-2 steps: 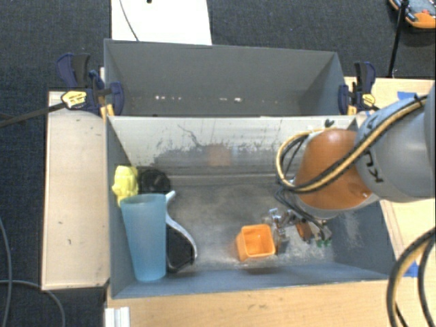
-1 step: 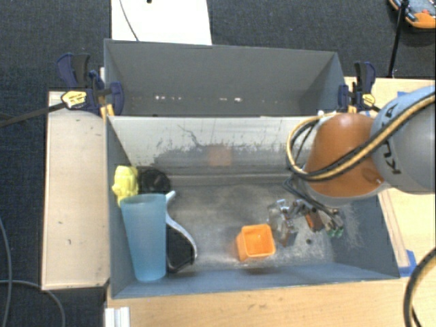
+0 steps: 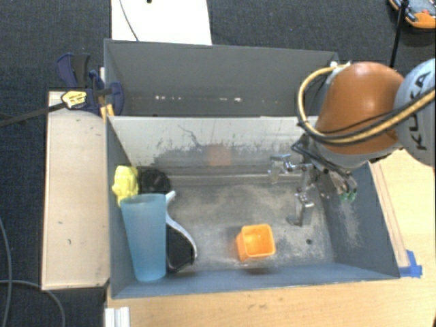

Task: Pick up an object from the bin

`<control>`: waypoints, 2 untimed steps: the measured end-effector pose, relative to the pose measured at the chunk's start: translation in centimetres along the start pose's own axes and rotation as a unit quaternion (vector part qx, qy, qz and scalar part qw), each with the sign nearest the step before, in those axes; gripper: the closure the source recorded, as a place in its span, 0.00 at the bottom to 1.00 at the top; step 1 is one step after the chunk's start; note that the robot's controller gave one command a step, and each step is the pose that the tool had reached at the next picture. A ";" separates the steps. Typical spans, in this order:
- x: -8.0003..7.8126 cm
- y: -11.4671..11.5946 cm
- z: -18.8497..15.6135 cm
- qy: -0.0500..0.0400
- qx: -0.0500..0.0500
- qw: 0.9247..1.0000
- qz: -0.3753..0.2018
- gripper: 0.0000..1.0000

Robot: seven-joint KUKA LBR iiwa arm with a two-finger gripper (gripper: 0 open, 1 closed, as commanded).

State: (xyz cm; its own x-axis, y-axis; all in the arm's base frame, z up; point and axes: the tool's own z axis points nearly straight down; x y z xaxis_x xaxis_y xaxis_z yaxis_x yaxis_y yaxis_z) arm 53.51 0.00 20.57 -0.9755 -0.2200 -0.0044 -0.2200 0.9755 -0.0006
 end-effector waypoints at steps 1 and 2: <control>0.0 0.0 0.0 0.000 0.000 1.000 0.000 0.00; 1.5 2.3 5.0 -0.002 0.001 1.000 0.004 0.00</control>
Offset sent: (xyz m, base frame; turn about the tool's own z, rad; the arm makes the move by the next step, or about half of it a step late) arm -0.0334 0.0299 -0.0804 0.0079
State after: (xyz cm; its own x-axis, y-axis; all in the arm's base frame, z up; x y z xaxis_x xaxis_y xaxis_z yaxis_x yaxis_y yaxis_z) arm 51.52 1.87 15.58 -0.9770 -0.2131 -0.0093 -0.2131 0.9770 -0.0016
